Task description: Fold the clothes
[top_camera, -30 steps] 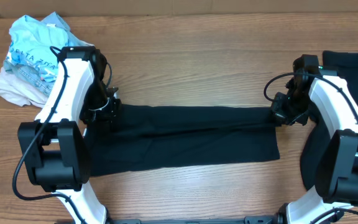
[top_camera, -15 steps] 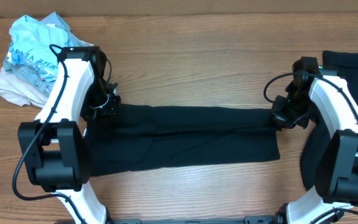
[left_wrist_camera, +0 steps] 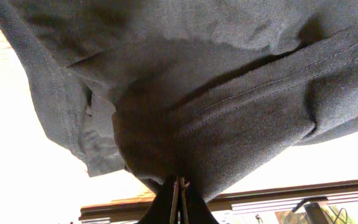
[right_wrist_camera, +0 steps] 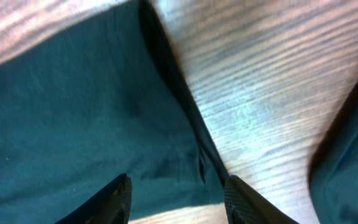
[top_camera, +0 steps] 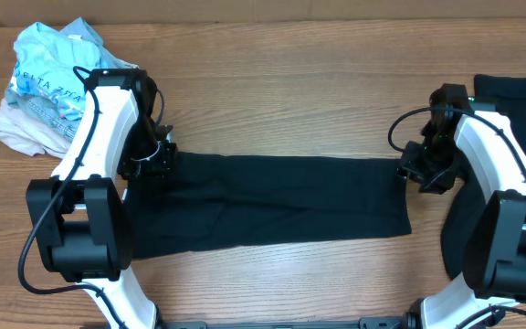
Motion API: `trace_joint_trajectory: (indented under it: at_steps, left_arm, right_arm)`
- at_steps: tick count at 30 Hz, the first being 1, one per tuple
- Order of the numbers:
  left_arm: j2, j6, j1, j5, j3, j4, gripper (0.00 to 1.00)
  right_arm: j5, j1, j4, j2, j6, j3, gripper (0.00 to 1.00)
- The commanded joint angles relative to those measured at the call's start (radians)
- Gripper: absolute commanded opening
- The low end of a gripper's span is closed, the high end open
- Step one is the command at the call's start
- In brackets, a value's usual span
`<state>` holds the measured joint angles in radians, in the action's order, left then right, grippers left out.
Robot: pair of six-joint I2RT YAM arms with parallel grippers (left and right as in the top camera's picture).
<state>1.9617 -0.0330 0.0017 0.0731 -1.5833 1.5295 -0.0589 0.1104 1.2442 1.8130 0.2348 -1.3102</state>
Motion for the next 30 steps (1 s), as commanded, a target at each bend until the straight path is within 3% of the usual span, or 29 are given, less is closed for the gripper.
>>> trace_joint_trajectory:
  at_steps: [1,10,11,13,21,22,24,26,29,30]
  left_arm:
    - [-0.016,0.006,0.006,-0.009,0.004,0.003,0.04]
    - [-0.016,0.006,0.005,-0.009,0.004,0.003,0.04]
    - [-0.016,0.006,0.005,-0.009,0.004,0.003,0.04]
    - [-0.016,0.006,0.005,-0.009,0.004,0.003,0.04]
    - [-0.016,0.006,0.005,-0.009,0.004,0.001,0.04]
    - [-0.016,0.006,0.005,-0.009,0.004,0.002,0.04]
    - [-0.016,0.006,0.005,-0.009,0.004,0.002,0.04]
    - [-0.016,0.006,0.005,-0.009,0.004,0.002,0.04]
    - [-0.016,0.006,0.005,-0.009,0.004,-0.002,0.04]
    - [-0.016,0.006,0.005,-0.009,0.004,-0.005,0.04]
  right_arm:
    - [0.009,-0.002,-0.052,0.001,0.0,-0.031,0.52]
    - [-0.173,-0.003,-0.143,0.001,-0.06,-0.027,0.45]
    - [-0.159,-0.003,-0.153,0.001,-0.06,-0.02,0.46]
    - [-0.116,-0.003,-0.188,0.001,-0.06,0.008,0.57]
    - [-0.045,-0.003,-0.404,0.007,-0.052,0.186,0.61]
    - [-0.042,-0.003,-0.418,0.009,-0.048,0.2,0.6]
    - [-0.056,-0.003,-0.433,0.013,-0.029,0.212,0.38]
    - [-0.08,-0.003,-0.441,0.013,-0.03,0.211,0.24]
    - [-0.084,-0.003,-0.456,0.012,-0.046,0.198,0.22]
    - [-0.084,-0.003,-0.455,0.012,-0.05,0.188,0.31]
